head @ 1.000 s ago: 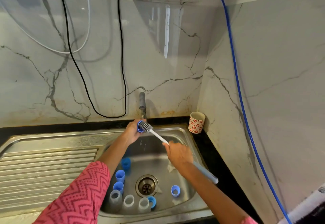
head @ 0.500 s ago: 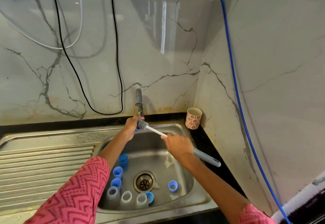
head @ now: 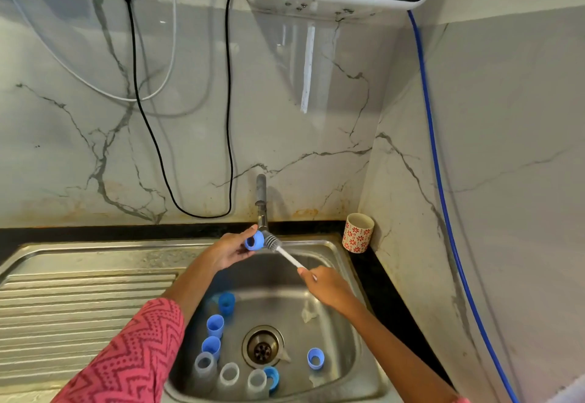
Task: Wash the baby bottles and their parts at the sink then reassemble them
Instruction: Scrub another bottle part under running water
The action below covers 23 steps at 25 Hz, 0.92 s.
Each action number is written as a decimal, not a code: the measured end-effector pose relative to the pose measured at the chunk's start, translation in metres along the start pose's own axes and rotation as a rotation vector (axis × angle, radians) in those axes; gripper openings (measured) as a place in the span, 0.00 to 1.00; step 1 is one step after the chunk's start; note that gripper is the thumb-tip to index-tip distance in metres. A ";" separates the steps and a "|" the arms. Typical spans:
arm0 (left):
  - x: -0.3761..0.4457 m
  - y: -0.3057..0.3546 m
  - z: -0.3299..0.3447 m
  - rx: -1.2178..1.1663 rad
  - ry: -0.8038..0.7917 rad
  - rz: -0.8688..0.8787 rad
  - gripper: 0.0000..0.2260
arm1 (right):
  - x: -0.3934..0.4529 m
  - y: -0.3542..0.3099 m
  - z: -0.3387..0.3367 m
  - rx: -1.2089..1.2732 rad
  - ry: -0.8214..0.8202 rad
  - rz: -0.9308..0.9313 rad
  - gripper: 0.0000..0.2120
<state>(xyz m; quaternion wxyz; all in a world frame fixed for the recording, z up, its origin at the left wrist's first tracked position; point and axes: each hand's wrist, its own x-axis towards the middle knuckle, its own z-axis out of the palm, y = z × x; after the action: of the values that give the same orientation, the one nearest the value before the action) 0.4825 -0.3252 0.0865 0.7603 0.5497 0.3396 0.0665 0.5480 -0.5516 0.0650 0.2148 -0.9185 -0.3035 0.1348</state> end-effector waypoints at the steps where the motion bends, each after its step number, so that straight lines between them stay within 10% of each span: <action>1: 0.002 -0.001 -0.004 0.016 0.064 0.005 0.13 | 0.001 0.002 -0.003 0.042 0.003 0.013 0.24; 9: 0.005 0.000 0.030 -0.170 0.200 -0.113 0.12 | 0.004 -0.006 0.007 0.115 0.062 0.056 0.23; 23: 0.004 -0.009 0.046 0.264 0.297 0.256 0.13 | -0.001 0.000 0.015 -0.029 0.177 -0.014 0.23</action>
<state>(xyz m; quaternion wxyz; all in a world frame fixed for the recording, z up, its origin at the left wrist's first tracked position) 0.5102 -0.3627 0.0841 0.6089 0.6672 0.3810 0.1973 0.5412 -0.5471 0.0520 0.2281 -0.9278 -0.2916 0.0472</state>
